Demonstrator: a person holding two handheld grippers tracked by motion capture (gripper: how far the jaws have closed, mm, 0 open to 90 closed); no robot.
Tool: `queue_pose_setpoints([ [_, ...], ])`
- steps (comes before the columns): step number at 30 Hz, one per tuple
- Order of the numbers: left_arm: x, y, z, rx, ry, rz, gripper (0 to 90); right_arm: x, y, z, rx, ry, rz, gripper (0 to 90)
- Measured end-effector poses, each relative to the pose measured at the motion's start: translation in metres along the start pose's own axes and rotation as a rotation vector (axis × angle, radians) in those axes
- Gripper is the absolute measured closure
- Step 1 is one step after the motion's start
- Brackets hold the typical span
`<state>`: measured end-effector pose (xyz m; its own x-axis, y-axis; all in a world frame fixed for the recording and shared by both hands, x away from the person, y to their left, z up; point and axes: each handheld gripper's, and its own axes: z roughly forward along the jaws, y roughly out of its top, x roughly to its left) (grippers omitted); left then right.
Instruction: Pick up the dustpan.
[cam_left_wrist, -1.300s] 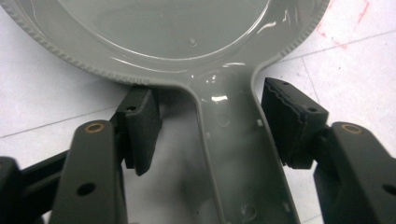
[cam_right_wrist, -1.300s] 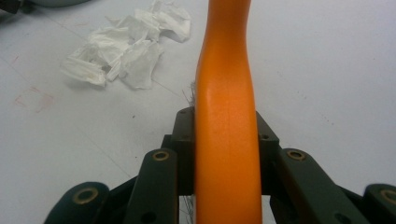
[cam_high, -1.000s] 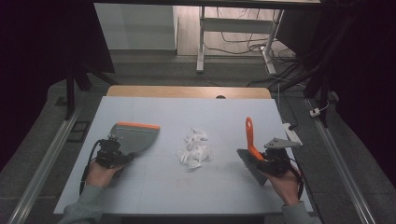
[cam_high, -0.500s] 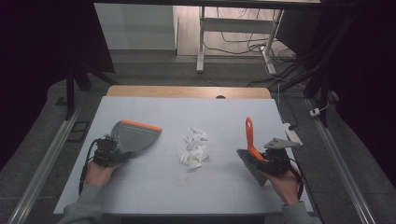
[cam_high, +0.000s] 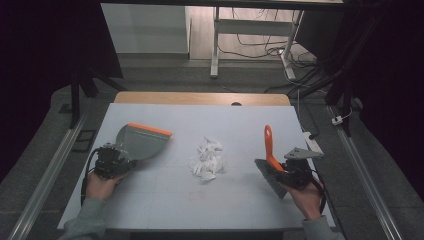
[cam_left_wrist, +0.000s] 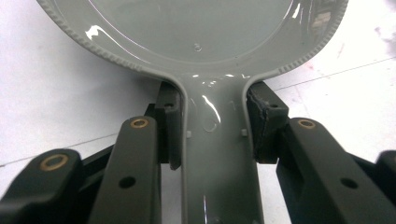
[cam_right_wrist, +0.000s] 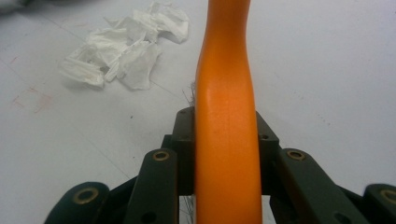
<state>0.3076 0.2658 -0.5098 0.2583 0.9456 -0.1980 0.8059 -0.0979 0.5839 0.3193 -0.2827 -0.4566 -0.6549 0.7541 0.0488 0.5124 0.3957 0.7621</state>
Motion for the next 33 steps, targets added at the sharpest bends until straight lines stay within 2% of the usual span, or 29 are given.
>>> queue_pose_setpoints([
  [18,0.007,-0.004,-0.022,-0.065,-0.069,0.093,61.8,-0.001,0.000,-0.002,-0.014,-0.008,-0.001,70.3],
  [22,0.008,-0.005,-0.026,-0.064,-0.070,0.102,61.8,-0.002,-0.001,-0.002,-0.017,-0.009,0.001,70.4],
  [27,0.011,-0.007,-0.030,-0.072,-0.095,0.122,61.7,-0.002,0.000,-0.003,-0.020,-0.011,0.002,70.4],
  [33,0.014,-0.009,-0.038,-0.082,-0.097,0.130,61.7,-0.002,-0.001,-0.002,-0.021,-0.013,0.002,70.3],
])
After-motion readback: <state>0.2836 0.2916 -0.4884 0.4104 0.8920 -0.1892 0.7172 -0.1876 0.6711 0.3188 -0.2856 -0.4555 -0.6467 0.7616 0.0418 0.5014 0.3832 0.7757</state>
